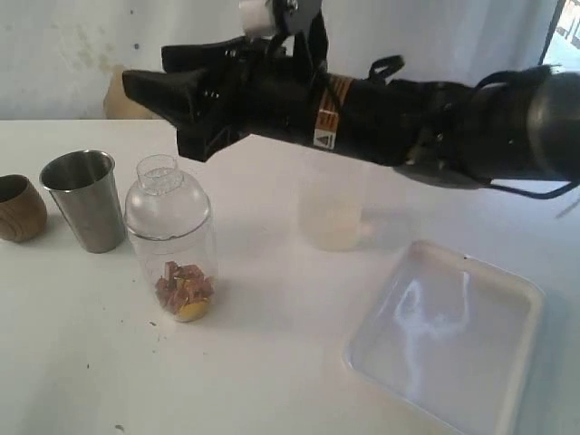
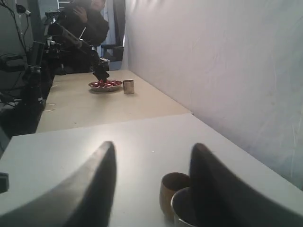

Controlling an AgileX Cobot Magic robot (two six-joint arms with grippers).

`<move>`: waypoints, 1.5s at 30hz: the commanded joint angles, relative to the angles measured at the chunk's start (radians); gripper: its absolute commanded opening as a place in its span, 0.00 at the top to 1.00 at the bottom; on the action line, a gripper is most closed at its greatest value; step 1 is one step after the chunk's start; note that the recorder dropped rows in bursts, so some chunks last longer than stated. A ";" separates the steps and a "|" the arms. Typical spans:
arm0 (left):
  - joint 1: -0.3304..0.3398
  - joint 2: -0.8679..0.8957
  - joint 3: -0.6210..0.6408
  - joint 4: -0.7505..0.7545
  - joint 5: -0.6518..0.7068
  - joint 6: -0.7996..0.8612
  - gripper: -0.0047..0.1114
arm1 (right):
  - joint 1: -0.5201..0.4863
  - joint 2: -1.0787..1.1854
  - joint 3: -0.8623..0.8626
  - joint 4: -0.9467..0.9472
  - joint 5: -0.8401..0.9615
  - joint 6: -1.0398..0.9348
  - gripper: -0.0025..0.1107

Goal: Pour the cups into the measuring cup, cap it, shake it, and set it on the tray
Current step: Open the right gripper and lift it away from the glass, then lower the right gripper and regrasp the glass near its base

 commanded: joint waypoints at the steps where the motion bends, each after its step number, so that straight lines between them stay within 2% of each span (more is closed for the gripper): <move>1: 0.000 -0.005 0.005 0.000 -0.005 -0.002 0.96 | 0.000 -0.137 -0.002 -0.150 0.094 0.148 0.84; 3: 0.000 -0.005 0.005 0.000 -0.005 -0.002 0.96 | 0.000 -0.210 -0.002 -0.231 0.148 0.175 0.98; 7: 0.000 -0.005 0.005 0.000 -0.005 -0.002 0.96 | 0.000 -0.350 -0.002 -0.327 0.252 0.262 0.98; 11: 0.000 -0.005 0.005 0.000 -0.005 -0.002 0.96 | 0.000 -0.496 -0.002 -0.429 0.347 0.480 0.98; 15: 0.000 -0.005 0.005 0.000 -0.005 -0.002 0.96 | 0.000 -0.615 0.000 -0.594 0.438 0.609 0.98; 19: 0.000 -0.005 0.005 0.000 -0.005 -0.002 0.96 | 0.000 -0.666 0.023 -0.761 0.633 0.942 0.98; 22: 0.000 -0.005 0.005 0.000 -0.005 -0.002 0.96 | 0.000 -0.652 0.070 -0.807 0.583 1.009 0.97; 24: 0.000 -0.005 0.005 0.000 -0.005 -0.002 0.96 | 0.000 -0.604 0.093 -0.807 0.442 0.918 0.90; 26: 0.000 -0.005 0.005 0.000 -0.005 -0.002 0.96 | 0.011 -0.525 0.101 -0.807 0.311 0.853 0.73; 27: 0.000 -0.005 0.005 0.000 -0.005 -0.002 0.96 | 0.023 -0.444 0.101 -0.807 0.297 0.848 0.49; 28: 0.000 -0.005 0.005 0.000 -0.005 -0.002 0.96 | 0.033 -0.397 0.101 -0.807 0.303 0.848 0.38; 29: 0.000 -0.005 0.005 0.000 -0.005 -0.002 0.96 | 0.048 -0.321 0.101 -0.807 0.348 0.843 0.19; 31: 0.000 -0.005 0.005 0.000 -0.005 -0.002 0.96 | 0.066 -0.189 0.101 -0.807 0.358 0.710 0.06; 35: 0.000 -0.005 0.005 0.000 -0.005 -0.002 0.96 | 0.070 -0.019 0.101 -0.782 0.456 0.670 0.05; 37: 0.000 -0.005 0.005 0.000 -0.005 -0.002 0.96 | 0.070 0.047 0.101 -0.731 0.446 0.603 0.05; 41: 0.000 -0.005 0.005 0.000 -0.005 -0.002 0.96 | 0.070 0.141 0.101 -0.440 0.336 0.253 0.05; 44: 0.000 -0.005 0.005 0.000 -0.005 -0.002 0.96 | 0.070 0.189 0.101 -0.077 0.324 0.025 0.05; 45: 0.000 -0.005 0.005 0.000 -0.005 -0.002 0.96 | 0.070 0.201 0.101 -0.018 0.316 -0.014 0.05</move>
